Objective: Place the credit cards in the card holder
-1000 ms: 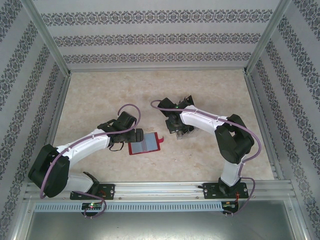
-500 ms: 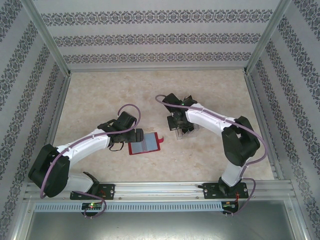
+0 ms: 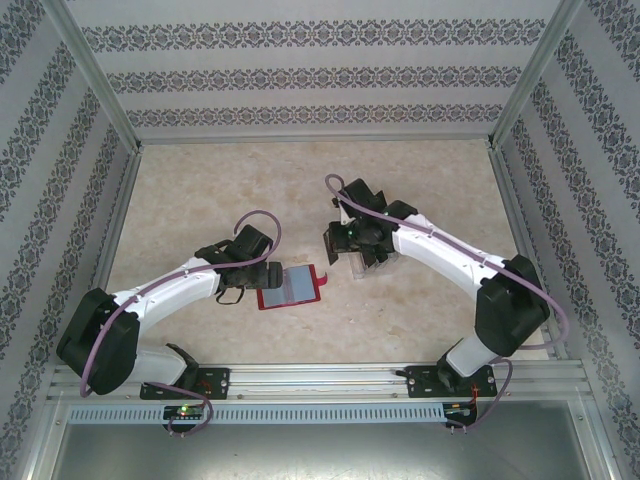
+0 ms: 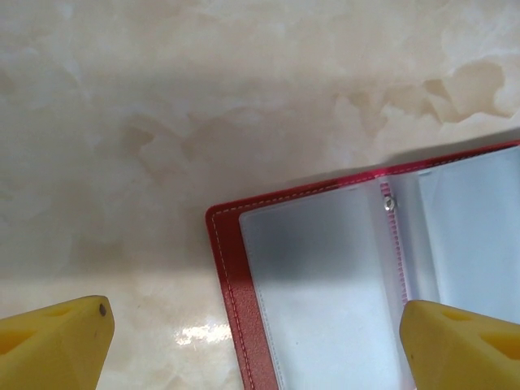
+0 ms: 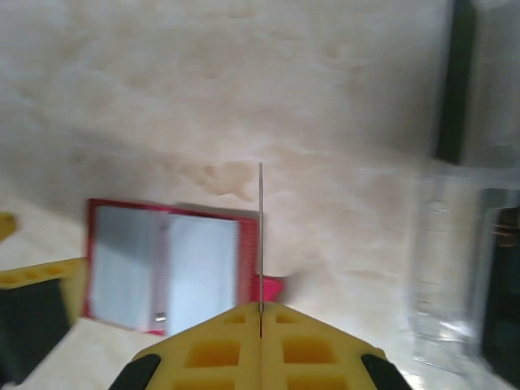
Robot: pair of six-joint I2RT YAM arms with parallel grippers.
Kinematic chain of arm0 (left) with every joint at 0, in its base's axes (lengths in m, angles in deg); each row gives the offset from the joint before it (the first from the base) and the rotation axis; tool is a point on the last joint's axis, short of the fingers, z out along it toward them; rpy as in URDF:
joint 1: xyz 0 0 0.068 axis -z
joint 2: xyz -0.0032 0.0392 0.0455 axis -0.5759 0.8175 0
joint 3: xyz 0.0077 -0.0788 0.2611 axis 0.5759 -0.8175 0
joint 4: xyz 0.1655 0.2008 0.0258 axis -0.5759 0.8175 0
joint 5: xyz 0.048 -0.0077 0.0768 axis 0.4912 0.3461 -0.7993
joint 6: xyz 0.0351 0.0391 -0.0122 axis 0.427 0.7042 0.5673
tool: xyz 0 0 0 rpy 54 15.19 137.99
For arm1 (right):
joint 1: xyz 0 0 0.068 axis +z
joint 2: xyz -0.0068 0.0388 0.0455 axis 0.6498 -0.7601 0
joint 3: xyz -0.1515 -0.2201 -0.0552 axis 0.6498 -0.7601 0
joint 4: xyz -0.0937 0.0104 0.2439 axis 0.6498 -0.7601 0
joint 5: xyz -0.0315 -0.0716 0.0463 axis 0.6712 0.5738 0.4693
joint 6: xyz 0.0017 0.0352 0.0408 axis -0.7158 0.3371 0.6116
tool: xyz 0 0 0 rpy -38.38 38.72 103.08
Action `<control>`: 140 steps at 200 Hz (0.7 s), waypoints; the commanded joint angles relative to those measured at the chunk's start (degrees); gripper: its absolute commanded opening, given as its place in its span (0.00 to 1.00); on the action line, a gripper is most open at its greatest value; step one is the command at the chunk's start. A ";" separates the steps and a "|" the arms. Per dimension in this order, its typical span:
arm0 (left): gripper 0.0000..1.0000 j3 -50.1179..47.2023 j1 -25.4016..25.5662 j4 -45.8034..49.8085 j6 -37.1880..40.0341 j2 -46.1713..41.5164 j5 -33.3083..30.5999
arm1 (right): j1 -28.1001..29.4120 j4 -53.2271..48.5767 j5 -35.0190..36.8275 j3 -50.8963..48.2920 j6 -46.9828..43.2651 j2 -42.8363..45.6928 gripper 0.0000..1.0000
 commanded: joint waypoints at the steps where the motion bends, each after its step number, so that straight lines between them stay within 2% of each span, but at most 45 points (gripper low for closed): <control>1: 0.91 -1.08 0.46 3.10 1.08 0.01 0.25 | 1.64 11.41 -8.72 -4.51 6.51 1.01 0.00; 55: 0.91 -3.80 1.17 1.69 -1.08 2.07 -2.06 | 3.88 29.69 -13.56 -15.19 14.11 0.68 0.00; 87: 0.91 -3.88 1.71 0.78 -1.62 4.36 -3.12 | 4.60 37.19 -14.73 -19.68 16.07 0.01 0.00; 140: 0.88 -3.38 2.16 5.67 -3.39 4.51 -6.59 | 4.93 46.28 -16.34 -24.35 18.01 -2.64 0.00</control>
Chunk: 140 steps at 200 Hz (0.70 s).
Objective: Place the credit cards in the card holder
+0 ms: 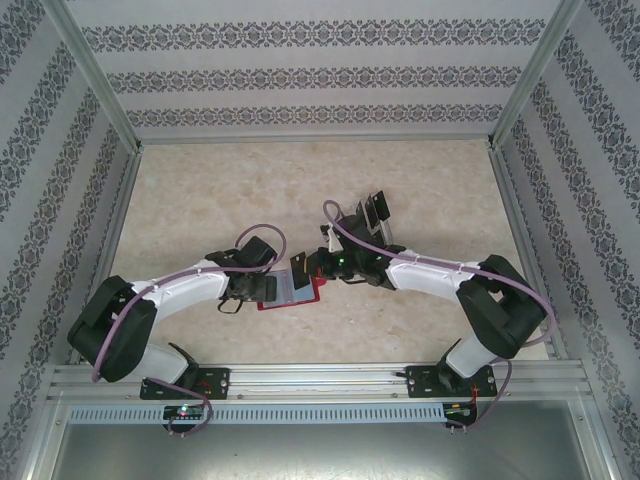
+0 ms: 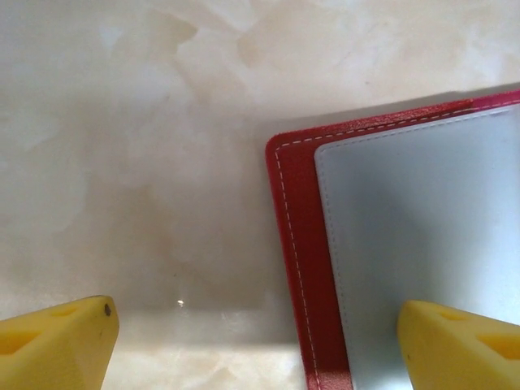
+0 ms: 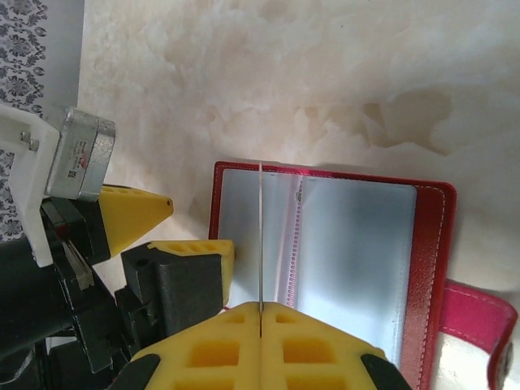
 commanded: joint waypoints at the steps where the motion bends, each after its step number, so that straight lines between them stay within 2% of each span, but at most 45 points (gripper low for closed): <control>1: 0.88 -0.06 0.78 4.73 -1.85 -0.17 -3.27 | 0.88 7.91 -2.03 -2.10 1.89 -1.73 0.00; 59: 0.86 -0.92 1.05 4.79 -2.77 -0.38 -3.40 | 1.58 17.33 -4.40 -4.36 4.26 -6.26 0.00; 140: 0.86 -0.76 1.23 4.93 -2.67 -0.44 -3.60 | 3.16 20.71 -4.40 -4.55 4.61 -10.38 0.00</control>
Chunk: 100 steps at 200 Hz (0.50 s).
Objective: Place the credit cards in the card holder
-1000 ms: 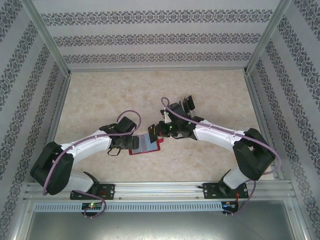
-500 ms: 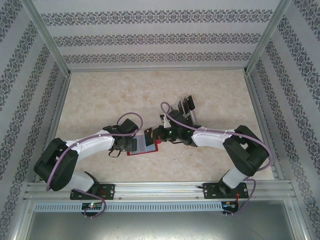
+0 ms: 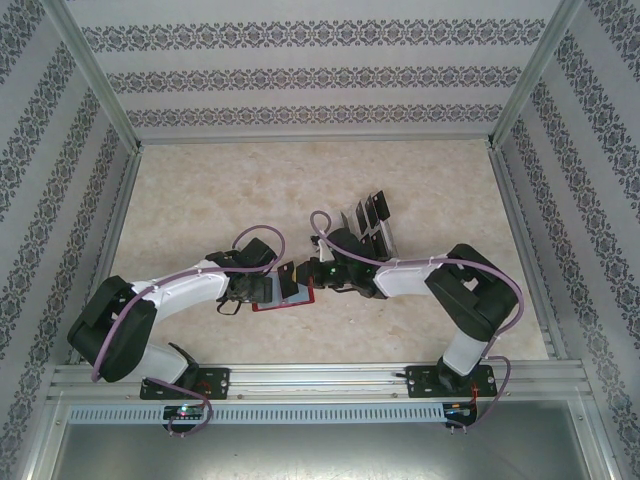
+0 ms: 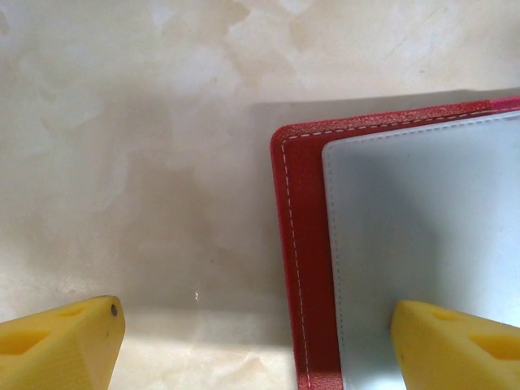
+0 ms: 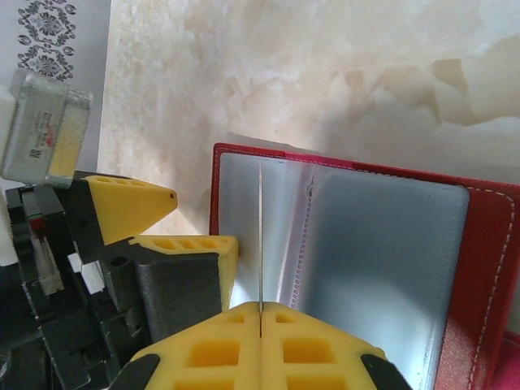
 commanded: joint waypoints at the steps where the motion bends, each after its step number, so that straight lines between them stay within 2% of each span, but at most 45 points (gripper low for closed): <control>1: 0.86 -0.74 0.81 3.00 -0.76 -0.41 -1.43 | 0.61 3.52 -0.97 -0.81 0.48 -1.82 0.00; 100: 0.86 -0.79 0.96 2.22 -0.67 0.17 -1.06 | 0.95 7.14 -1.15 -2.10 2.63 -3.69 0.00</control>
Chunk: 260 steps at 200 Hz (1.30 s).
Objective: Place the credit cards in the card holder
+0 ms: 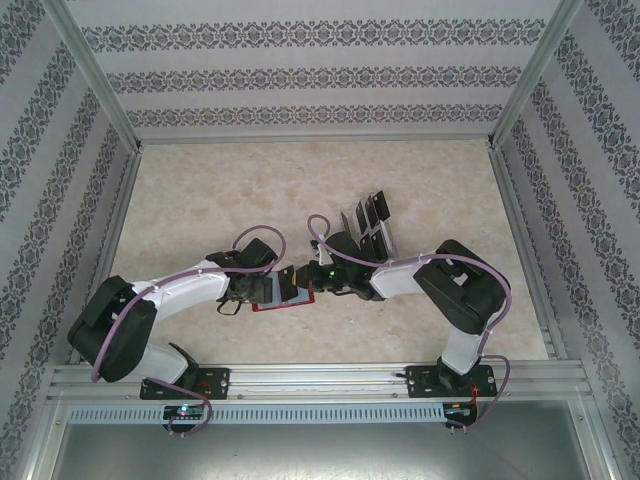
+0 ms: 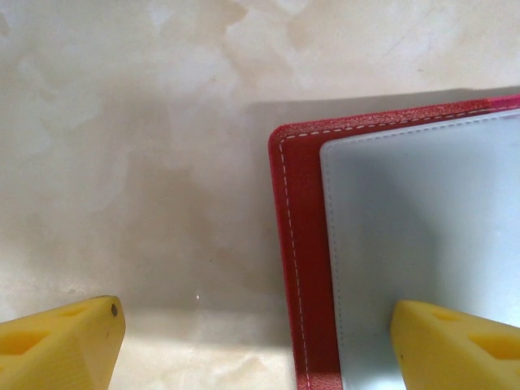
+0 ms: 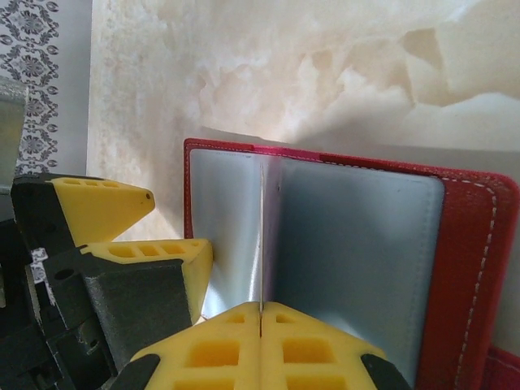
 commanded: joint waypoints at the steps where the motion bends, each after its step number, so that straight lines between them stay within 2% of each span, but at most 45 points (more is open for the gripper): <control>1: 0.86 -0.81 0.77 2.22 -0.66 0.17 -0.93 | 0.85 2.91 -0.73 -1.04 0.86 -0.30 0.00; 120: 0.86 -1.27 0.92 1.36 -0.62 0.21 -0.67 | 1.04 3.65 0.89 -2.37 2.48 3.09 0.00; 260: 0.85 -1.31 0.93 1.07 -0.39 0.26 -0.49 | 1.61 6.71 1.51 -2.10 4.14 -2.20 0.00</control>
